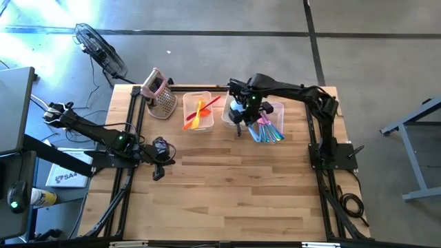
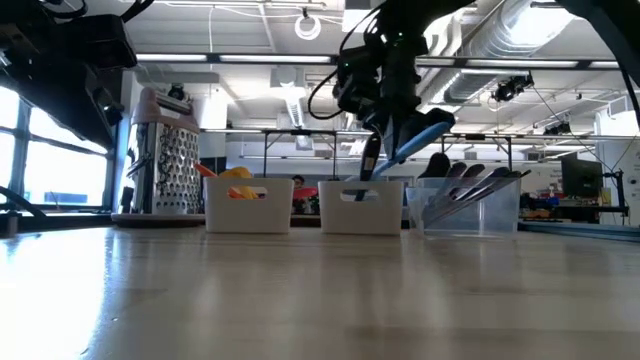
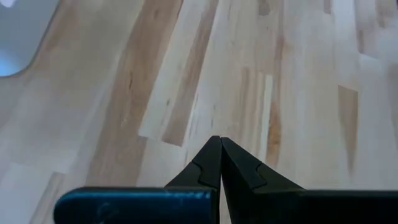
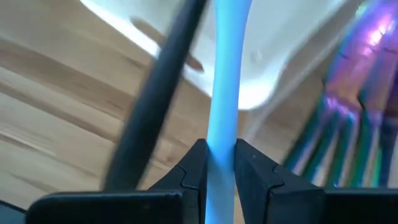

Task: Pick & Place Kitchen Items
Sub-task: Put the blue serving spoon into the right white bin, then return to Home Position

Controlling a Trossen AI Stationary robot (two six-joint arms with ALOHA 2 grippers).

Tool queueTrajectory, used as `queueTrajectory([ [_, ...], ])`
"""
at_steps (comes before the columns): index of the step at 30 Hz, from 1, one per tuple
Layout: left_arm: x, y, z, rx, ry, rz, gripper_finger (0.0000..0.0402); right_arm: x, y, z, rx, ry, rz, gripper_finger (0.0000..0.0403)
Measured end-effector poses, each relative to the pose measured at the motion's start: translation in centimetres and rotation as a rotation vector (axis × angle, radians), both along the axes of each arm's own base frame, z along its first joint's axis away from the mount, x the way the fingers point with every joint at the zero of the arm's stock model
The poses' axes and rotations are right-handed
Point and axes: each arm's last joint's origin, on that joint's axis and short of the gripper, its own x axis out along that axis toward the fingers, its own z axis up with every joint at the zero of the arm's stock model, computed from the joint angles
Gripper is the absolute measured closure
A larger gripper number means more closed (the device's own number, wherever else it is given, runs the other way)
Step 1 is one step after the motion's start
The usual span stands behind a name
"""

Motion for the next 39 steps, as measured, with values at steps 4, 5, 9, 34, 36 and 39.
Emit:
queueTrajectory([
  [4, 0.0, 0.0, 0.0, 0.016, -0.002, -0.009, 0.0401, 0.3, -0.9, 0.1, -0.012, -0.07, -0.028, 0.0347],
  [5, 0.0, 0.0, 0.0, 0.015, 0.0, -0.011, 0.0401, 0.4, -1.1, 0.1, 0.003, -0.085, -0.042, 0.0342],
  [9, -0.1, 0.0, -0.1, 0.013, 0.007, -0.014, 0.0401, 0.9, -1.6, 0.2, 0.012, -0.16, -0.072, 0.0323],
  [34, -0.1, -0.4, -0.1, -0.15, 0.048, -0.038, 0.0401, 0.0, -1.3, 2.4, -0.082, -0.211, -0.003, 0.0315],
  [36, -0.1, -0.4, -0.1, -0.176, 0.052, -0.015, 0.0401, -0.6, -0.5, 4.1, -0.16, -0.231, 0.011, 0.0315],
  [39, -0.1, -0.4, -0.1, -0.206, 0.055, 0.01, 0.0401, -1.6, 1.1, 7.0, -0.266, -0.28, 0.044, 0.0315],
])
